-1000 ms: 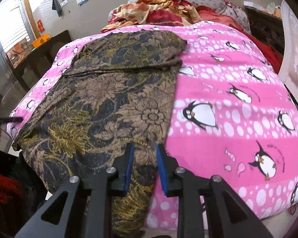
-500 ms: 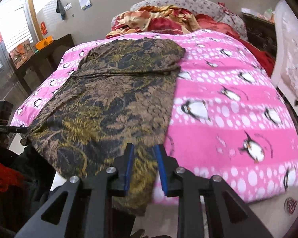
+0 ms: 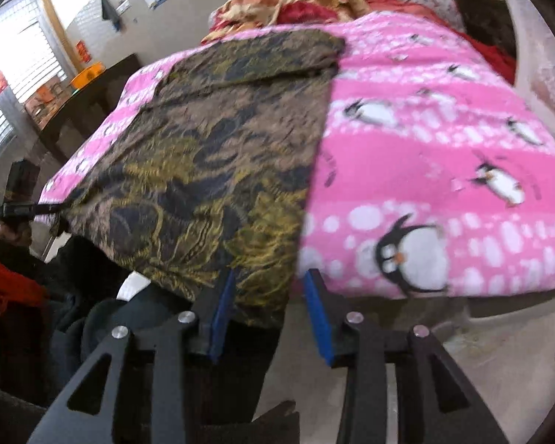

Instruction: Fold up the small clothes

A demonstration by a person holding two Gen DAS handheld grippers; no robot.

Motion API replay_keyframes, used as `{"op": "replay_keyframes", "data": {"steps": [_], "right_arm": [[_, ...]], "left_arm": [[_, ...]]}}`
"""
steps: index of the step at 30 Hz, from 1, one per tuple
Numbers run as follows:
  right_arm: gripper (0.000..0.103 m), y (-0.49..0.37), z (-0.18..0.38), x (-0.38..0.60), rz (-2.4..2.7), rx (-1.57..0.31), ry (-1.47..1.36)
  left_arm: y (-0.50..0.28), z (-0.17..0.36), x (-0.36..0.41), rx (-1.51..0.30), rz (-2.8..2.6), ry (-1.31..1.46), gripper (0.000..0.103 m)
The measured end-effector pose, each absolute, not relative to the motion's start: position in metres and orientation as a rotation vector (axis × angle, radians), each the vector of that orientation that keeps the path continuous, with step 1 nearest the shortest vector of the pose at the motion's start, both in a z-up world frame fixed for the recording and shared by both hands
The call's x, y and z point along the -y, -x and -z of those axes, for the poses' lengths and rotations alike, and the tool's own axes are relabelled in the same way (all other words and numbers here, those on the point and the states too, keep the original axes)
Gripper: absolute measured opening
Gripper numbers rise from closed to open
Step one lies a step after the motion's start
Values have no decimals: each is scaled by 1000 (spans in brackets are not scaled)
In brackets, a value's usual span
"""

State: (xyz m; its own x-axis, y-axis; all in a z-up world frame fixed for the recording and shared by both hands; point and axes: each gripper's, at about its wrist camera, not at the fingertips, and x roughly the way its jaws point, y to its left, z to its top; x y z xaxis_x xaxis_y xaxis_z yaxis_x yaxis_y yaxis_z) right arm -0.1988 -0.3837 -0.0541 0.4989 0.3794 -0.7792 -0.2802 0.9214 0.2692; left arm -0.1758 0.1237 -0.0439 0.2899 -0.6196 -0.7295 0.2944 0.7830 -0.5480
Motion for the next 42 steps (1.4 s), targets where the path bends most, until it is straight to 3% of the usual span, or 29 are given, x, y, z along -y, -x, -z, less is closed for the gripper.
{"op": "replay_keyframes", "data": {"steps": [4,7,9,12,19,21,24,36,42], "right_arm": [[41,194,76,382,-405,-998,-154],[39,195,74,385,-432,-976,-208],[12,200,67,389,-498,-965,-232],[8,210,51,401,-578,-945,-266],[8,211,28,408,-632,-922,-248],[27,205,33,406,-577,-936,-234],[40,192,44,409,-544,-951,-274],[40,179,63,408,-599,-924,-416],[26,181,74,420,-607,-928,-481]], "left_arm": [[177,45,-128,-1129,630,350,12],[177,45,-130,-1131,613,338,0],[178,43,-131,-1123,617,330,0],[179,41,-131,-1112,617,331,0],[173,46,-127,-1123,618,353,0],[173,47,-127,-1125,617,357,0],[174,47,-127,-1125,628,368,0],[173,49,-126,-1120,644,407,8],[171,51,-128,-1117,644,432,8]]}}
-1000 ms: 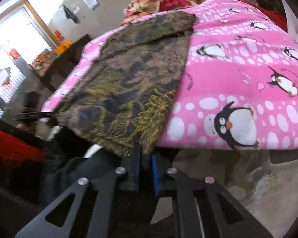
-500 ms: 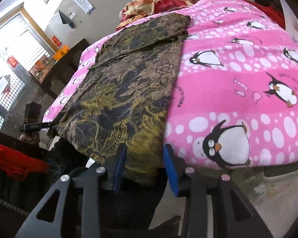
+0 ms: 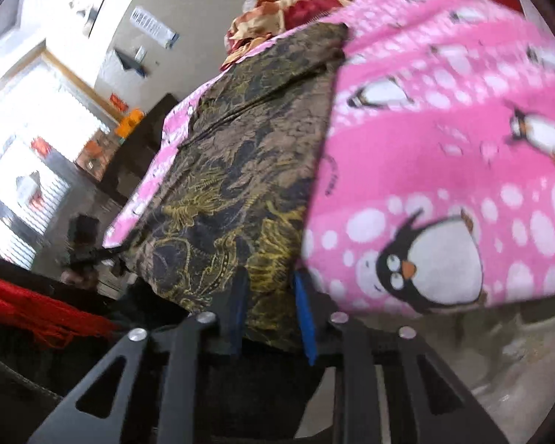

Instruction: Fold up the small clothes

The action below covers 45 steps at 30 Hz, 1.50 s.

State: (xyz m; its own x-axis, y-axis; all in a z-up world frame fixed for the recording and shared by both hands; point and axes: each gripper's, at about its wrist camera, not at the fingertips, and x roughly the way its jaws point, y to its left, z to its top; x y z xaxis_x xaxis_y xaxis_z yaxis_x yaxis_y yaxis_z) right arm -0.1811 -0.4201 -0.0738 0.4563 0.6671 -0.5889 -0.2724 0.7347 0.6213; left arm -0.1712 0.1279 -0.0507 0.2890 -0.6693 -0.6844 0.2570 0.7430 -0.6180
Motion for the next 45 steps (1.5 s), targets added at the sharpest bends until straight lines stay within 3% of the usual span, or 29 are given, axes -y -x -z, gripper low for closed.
{"op": "replay_keyframes", "data": {"steps": [2,4,5,6,11,21,26,33,45], "right_arm": [[26,180,76,410,-654,-938,-479],[19,178,74,397,-682,-942,-432],[8,178,73,396,-687,-937,-426],[8,178,70,396,-694,-928,-432],[6,188,25,408,-722,-806,-433],[5,215,-90,443,-770,-452,-484],[5,220,-119,443,-795,-447,-437],[6,160,-104,437,-743,-483,-448],[6,-83,-22,423,-347,-742,-484]], "left_arm": [[170,51,-124,-1111,640,428,8],[169,49,-122,-1108,636,422,8],[169,47,-123,-1107,633,418,5],[170,44,-125,-1102,628,408,0],[172,28,-139,-1041,638,456,0],[200,-70,-140,-779,941,491,0],[205,-89,-160,-740,978,548,0],[126,-84,-152,-761,807,534,0],[-87,-19,-109,-968,509,329,0]]}}
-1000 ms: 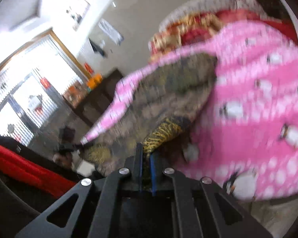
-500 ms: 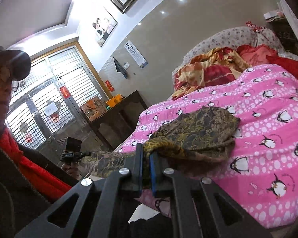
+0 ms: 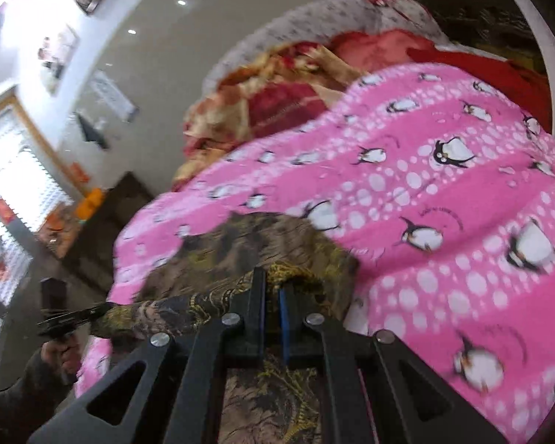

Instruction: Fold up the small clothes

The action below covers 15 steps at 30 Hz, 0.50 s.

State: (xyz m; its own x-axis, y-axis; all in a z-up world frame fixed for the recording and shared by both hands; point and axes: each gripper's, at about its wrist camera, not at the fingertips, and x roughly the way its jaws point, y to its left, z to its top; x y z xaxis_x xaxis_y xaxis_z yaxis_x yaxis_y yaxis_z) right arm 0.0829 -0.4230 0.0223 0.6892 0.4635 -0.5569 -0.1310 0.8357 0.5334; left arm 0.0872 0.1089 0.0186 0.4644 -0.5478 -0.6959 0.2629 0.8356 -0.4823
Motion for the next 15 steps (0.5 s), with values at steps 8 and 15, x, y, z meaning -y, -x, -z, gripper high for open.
{"op": "replay_keyframes", "data": {"steps": [8,15], "right_arm": [[6,-156,32,421,-230,-878,-479],[10,-157,54,427,-236,-913,-543]], "left_arm": [[-152,26,-94,-1068,449,252,0],[-146,38,-104,-1065,460,297,0]]}}
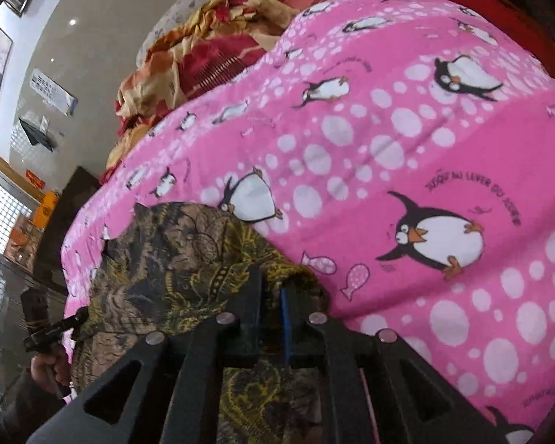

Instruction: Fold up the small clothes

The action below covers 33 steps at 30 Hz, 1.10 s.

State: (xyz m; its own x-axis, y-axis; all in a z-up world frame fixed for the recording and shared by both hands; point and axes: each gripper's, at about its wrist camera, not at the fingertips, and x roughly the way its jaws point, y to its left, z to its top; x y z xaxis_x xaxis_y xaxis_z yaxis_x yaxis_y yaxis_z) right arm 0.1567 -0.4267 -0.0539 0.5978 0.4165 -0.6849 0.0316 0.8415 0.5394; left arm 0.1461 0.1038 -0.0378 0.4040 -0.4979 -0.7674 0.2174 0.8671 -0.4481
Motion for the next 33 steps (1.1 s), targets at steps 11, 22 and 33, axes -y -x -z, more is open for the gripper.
{"op": "replay_keyframes", "data": {"steps": [11,22,33], "right_arm": [[19,-95,-23,382,-264,-848,-221],[22,-125,41,335,-239,-1102,-74],[24,-129,41,326,-241,-1126,-27]], "left_arm": [[-95,-32,-59,-859,359,34,16],[-110,-8,-126,-895,50,170,16],[-85,34,1,-1095,463,-50,16]]}}
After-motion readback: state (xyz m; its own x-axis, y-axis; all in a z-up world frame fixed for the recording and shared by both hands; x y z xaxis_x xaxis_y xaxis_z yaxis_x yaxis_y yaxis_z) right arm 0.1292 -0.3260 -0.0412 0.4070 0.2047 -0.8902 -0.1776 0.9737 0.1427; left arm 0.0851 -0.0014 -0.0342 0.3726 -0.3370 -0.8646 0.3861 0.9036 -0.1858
